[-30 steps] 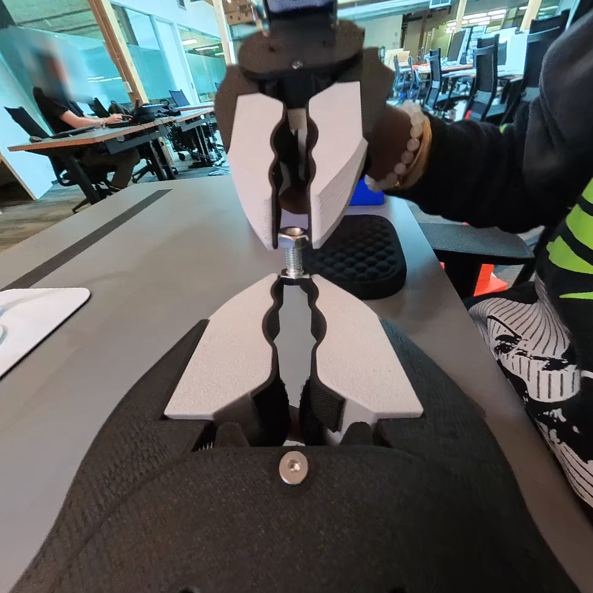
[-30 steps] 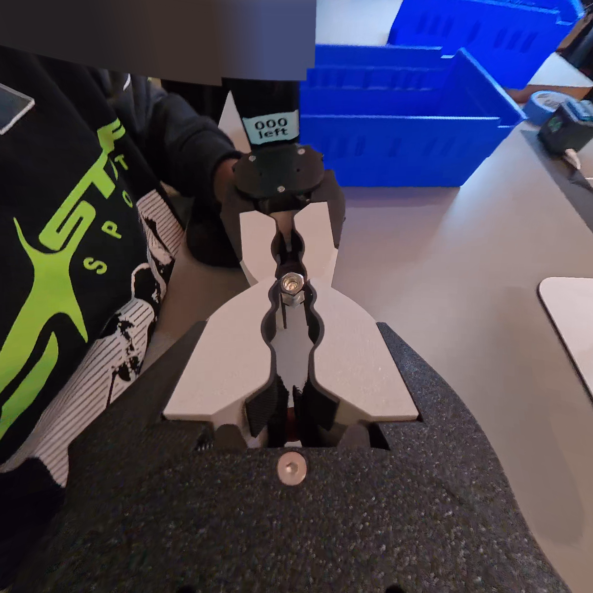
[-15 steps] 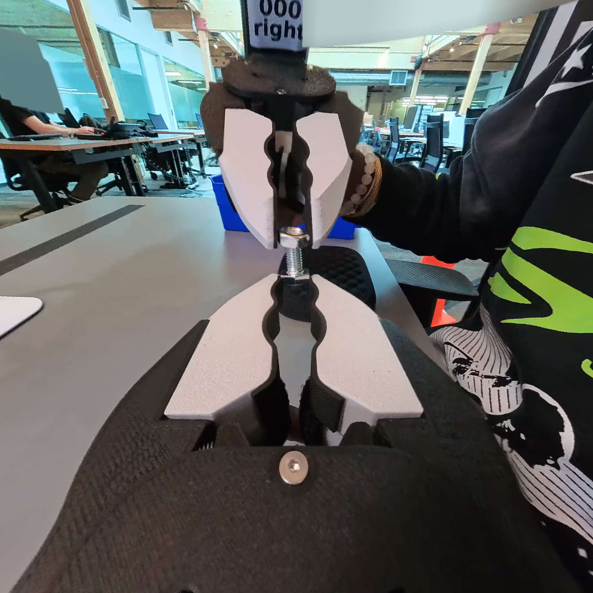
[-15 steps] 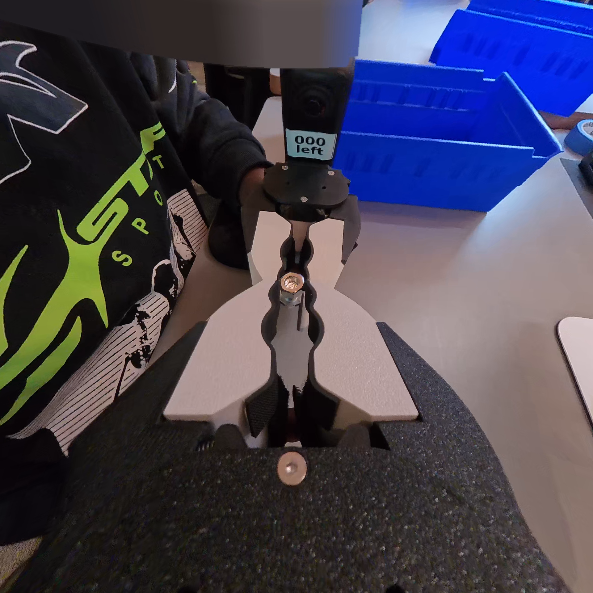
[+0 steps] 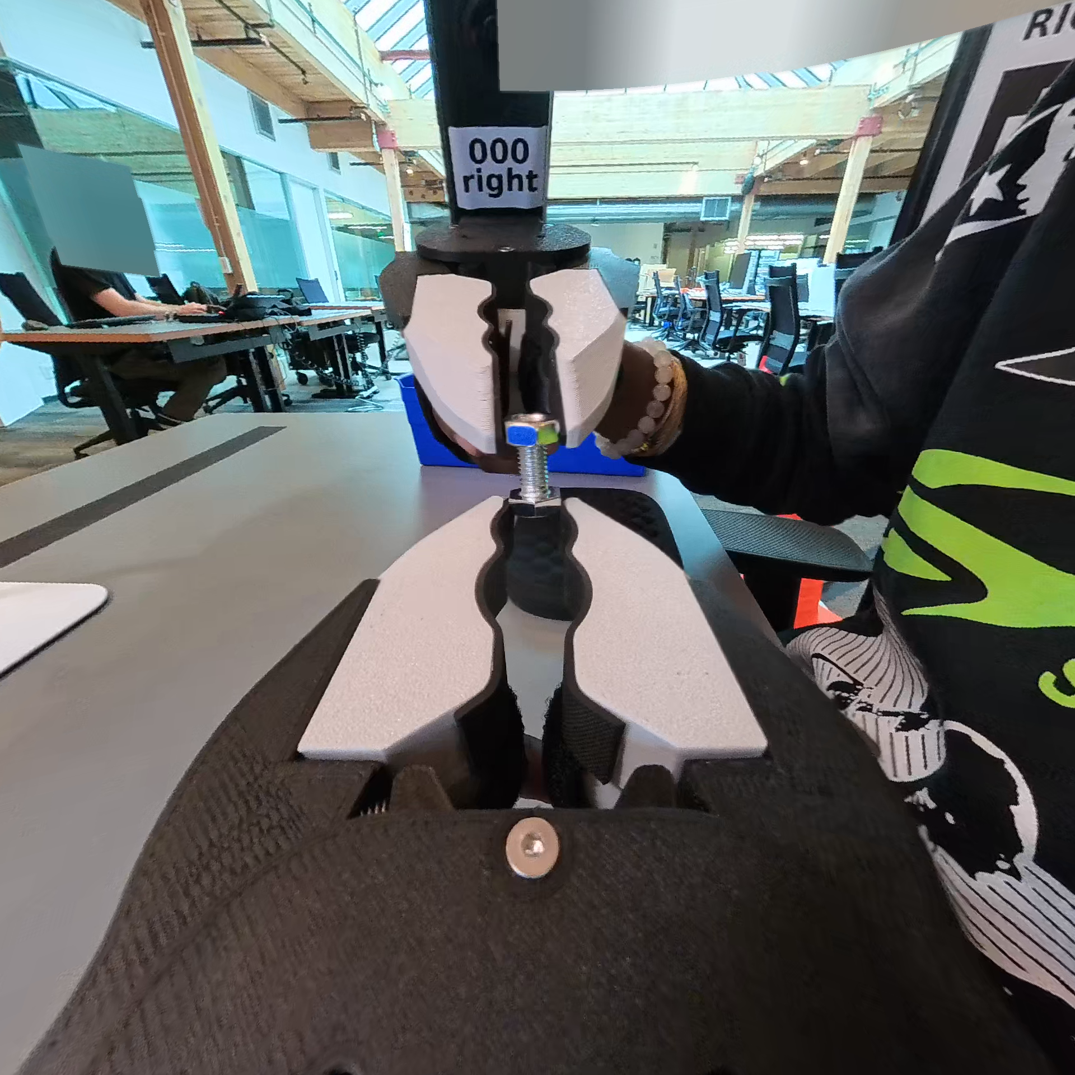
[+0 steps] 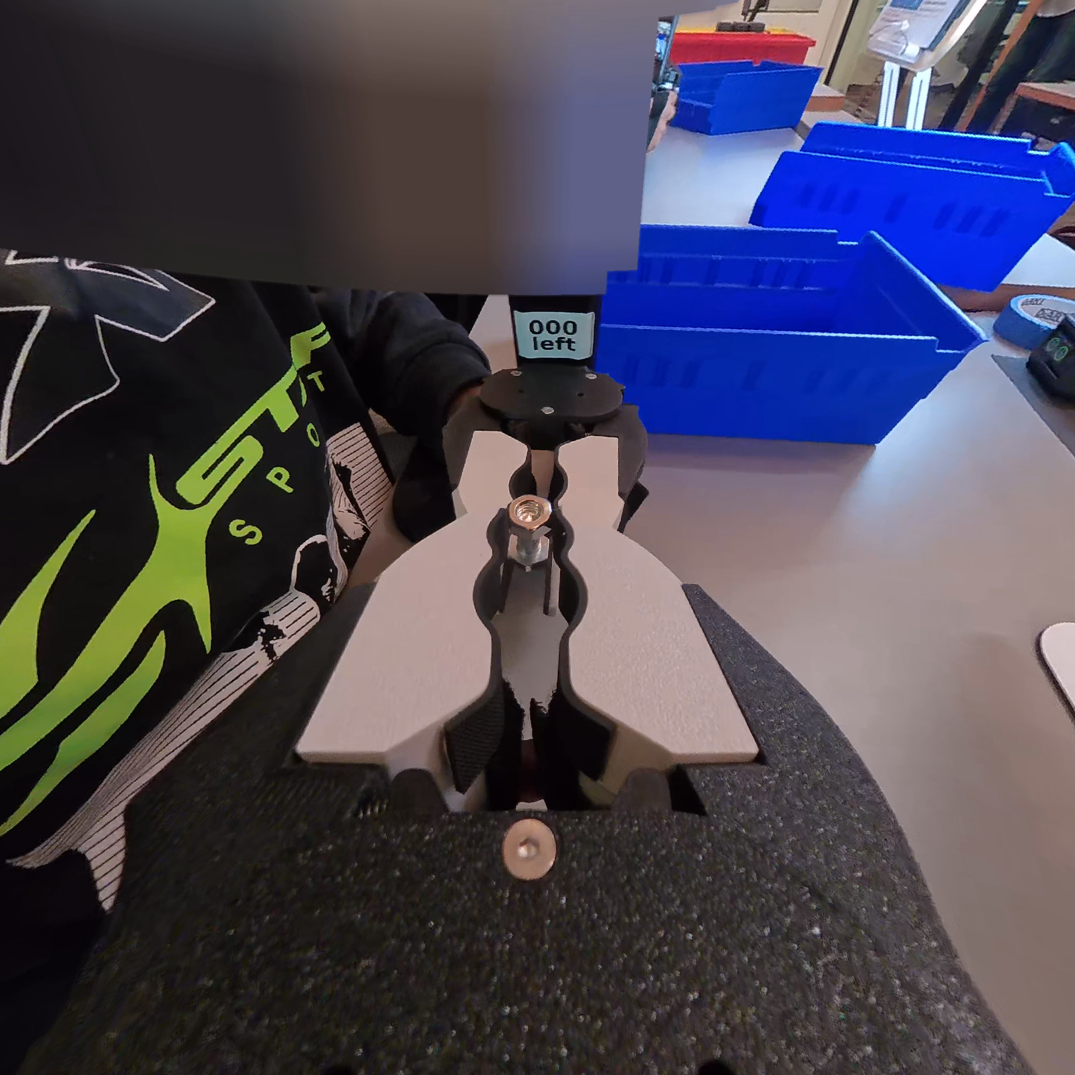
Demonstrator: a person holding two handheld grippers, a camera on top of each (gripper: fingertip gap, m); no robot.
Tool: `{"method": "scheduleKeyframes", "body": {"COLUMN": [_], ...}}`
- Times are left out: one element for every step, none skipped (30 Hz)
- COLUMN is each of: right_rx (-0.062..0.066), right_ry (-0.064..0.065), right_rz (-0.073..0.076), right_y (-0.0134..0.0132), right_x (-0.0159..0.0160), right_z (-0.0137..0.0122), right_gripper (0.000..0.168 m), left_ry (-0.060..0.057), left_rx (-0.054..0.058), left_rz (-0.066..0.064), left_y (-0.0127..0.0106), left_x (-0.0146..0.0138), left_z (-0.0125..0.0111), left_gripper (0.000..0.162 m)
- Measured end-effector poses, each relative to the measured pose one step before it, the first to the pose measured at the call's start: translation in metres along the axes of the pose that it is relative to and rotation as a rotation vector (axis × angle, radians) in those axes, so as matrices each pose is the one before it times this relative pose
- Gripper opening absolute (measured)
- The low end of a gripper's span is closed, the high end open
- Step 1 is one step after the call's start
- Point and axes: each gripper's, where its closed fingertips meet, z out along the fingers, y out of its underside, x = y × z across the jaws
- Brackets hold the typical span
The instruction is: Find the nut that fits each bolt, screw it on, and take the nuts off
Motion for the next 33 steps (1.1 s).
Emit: {"method": "scheduleKeyframes", "body": {"right_rx": [-0.006, -0.0103, -0.0117, -0.0107, -0.0085, -0.004, 0.0005, 0.002, 0.0035, 0.0033, 0.0012, 0.0016, 0.0049, 0.0105, 0.0166, 0.0188, 0.0126, 0.0042, 0.0037, 0.0048, 0.0025, 0.005, 0.008, 0.0072, 0.0055, 0.0046, 0.0035, 0.0028, 0.004, 0.0052, 0.0071, 0.0111, 0.0121], "right_ry": [0.0214, 0.0296, 0.0334, 0.0356, 0.0341, 0.029, 0.0278, 0.0286, 0.0305, 0.0351, 0.0375, 0.0385, 0.0363, 0.0287, 0.0207, 0.0115, 0.0087, 0.0109, 0.0116, 0.0232, 0.0303, 0.0279, 0.0264, 0.0165, 0.0033, -0.0045, -0.0051, -0.003, -0.0017, -0.0004, -0.0016, -0.0079, -0.0073], "right_rz": [0.0079, 0.007, 0.0072, 0.0103, 0.0138, 0.0129, 0.0105, 0.0104, 0.0089, 0.0053, 0.0025, 0.0015, 0.0042, 0.0086, 0.0107, 0.009, 0.0095, 0.0172, 0.0209, 0.0224, 0.0162, -0.0062, -0.0131, 0.0037, 0.0186, 0.0205, 0.018, 0.0136, 0.005, -0.0025, -0.003, 0.0005, 0.0076], "right_y": [0.00063, 0.00097, 0.00112, 0.00102, 0.00101, 0.00062, 0.00037, 0.00041, 0.00008, 0.00002, 0.0001, 0.00009, -0.00029, -0.00089, -0.00151, -0.00172, -0.00088, -0.00022, -0.00038, -0.0005, -0.00049, -0.00073, -0.00118, -0.0011, -0.00057, 0.00006, 0.00064, 0.00072, 0.00028, 0.00006, -0.00034, -0.00087, -0.00104], "right_x": [0.00234, 0.0031, 0.00323, 0.00365, 0.00359, 0.00274, 0.00257, 0.00243, 0.0023, 0.00238, 0.00232, 0.0021, 0.00178, 0.00091, 0.00039, 0.00001, 0.00063, 0.00159, 0.00133, 0.00161, 0.00082, -0.00042, -0.00026, 0.00019, 0.00026, 0.00064, 0.00077, 0.00055, 0.00013, -0.00003, -0.00002, -0.0006, -0.0001], "right_z": [0.00038, 0.00041, 0.00033, 0.0003, 0.00025, 0.00032, 0.00059, 0.00063, 0.0008, 0.00099, 0.00102, 0.00114, 0.00116, 0.00095, 0.0006, 0.00021, 0.00006, 0.00037, 0.00071, 0.00108, 0.00143, 0.00114, 0.00048, 0.00033, 0.00019, 0.00029, 0.0003, 0.00032, 0.00015, -0.00013, -0.00031, -0.00069, -0.00091], "right_gripper": [0.014, 0.015, 0.015, 0.015, 0.015, 0.015, 0.015, 0.015, 0.015, 0.015, 0.015, 0.015, 0.015, 0.015, 0.015, 0.015, 0.015, 0.015, 0.015, 0.015, 0.015, 0.015, 0.015, 0.015, 0.015, 0.015, 0.015, 0.015, 0.015, 0.016, 0.02, 0.023, 0.024], "left_ry": [-0.0154, -0.0211, -0.022, -0.0249, -0.0279, -0.022, -0.0216, -0.0241, -0.0193, -0.0181, -0.0162, -0.0156, -0.0164, -0.0084, -0.002, 0.008, 0.0098, -0.0056, -0.0071, -0.0165, -0.02, -0.0093, -0.0087, -0.0037, 0.0012, 0.0015, -0.0013, -0.0025, -0.0007, -0.0018, -0.003, -0.0028, -0.0027], "left_rx": [-0.0062, -0.0087, -0.0109, -0.0092, -0.0094, -0.0072, -0.0052, -0.0065, -0.0042, -0.0027, -0.0046, -0.0043, -0.0022, 0.0015, 0.0087, 0.0125, 0.01, 0.0024, 0.0016, 0.0031, -0.0023, -0.0017, 0.0045, 0.0058, 0.0054, 0.0017, -0.0032, -0.0062, -0.0028, 0.0037, 0.0039, -0.0001, 0.0023], "left_rz": [0.0024, 0.0005, 0.0011, 0.001, 0.0009, 0.003, 0.0056, 0.0081, 0.0041, -0.0038, -0.0059, -0.0042, -0.0026, -0.0016, -0.006, -0.0139, -0.0186, -0.0125, 0.0003, 0.0036, 0.0103, 0.0168, 0.0116, 0.0028, -0.0058, -0.0077, -0.0041, 0.0005, 0.0002, -0.0026, -0.0046, -0.0073, -0.0098], "left_y": [0.00071, 0.00106, 0.00144, 0.00102, 0.00114, 0.00084, 0.00056, 0.00072, 0.00054, 0.00037, 0.00062, 0.00068, 0.00029, -0.0002, -0.00124, -0.00185, -0.00127, -0.00036, -0.00022, -0.00072, -0.00001, 0.00002, -0.00102, -0.00109, -0.00082, -0.00013, 0.00062, 0.00103, 0.00047, -0.00051, -0.00056, 0.00005, -0.00019], "left_x": [-0.00222, -0.00318, -0.00337, -0.00361, -0.00397, -0.00312, -0.00282, -0.00291, -0.00246, -0.00258, -0.00236, -0.00231, -0.00244, -0.0013, -0.00058, 0.00035, 0.00048, -0.00123, -0.00113, -0.00212, -0.00258, -0.00103, -0.00079, -0.00044, -0.00019, -0.00018, -0.0006, -0.00045, -0.00039, -0.00061, -0.00132, -0.00146, -0.00149], "left_z": [-0.00032, -0.00034, -0.00037, -0.00019, -0.00022, -0.00005, -0.00017, -0.0002, -0.0002, -0.00022, -0.00008, -0.00011, -0.00015, -0.00028, -0.00058, -0.00047, -0.00028, -0.00011, -0.00012, -0.00054, -0.00056, -0.00055, -0.00062, -0.00035, -0.00013, 0.00001, 0.00002, 0.00018, 0.00007, -0.00018, -0.00046, -0.0004, -0.00044], "left_gripper": [0.014, 0.014, 0.014, 0.014, 0.014, 0.014, 0.015, 0.015, 0.015, 0.015, 0.015, 0.015, 0.015, 0.015, 0.015, 0.015, 0.015, 0.015, 0.015, 0.015, 0.015, 0.015, 0.015, 0.015, 0.015, 0.015, 0.015, 0.015, 0.015, 0.015, 0.015, 0.015, 0.015]}}
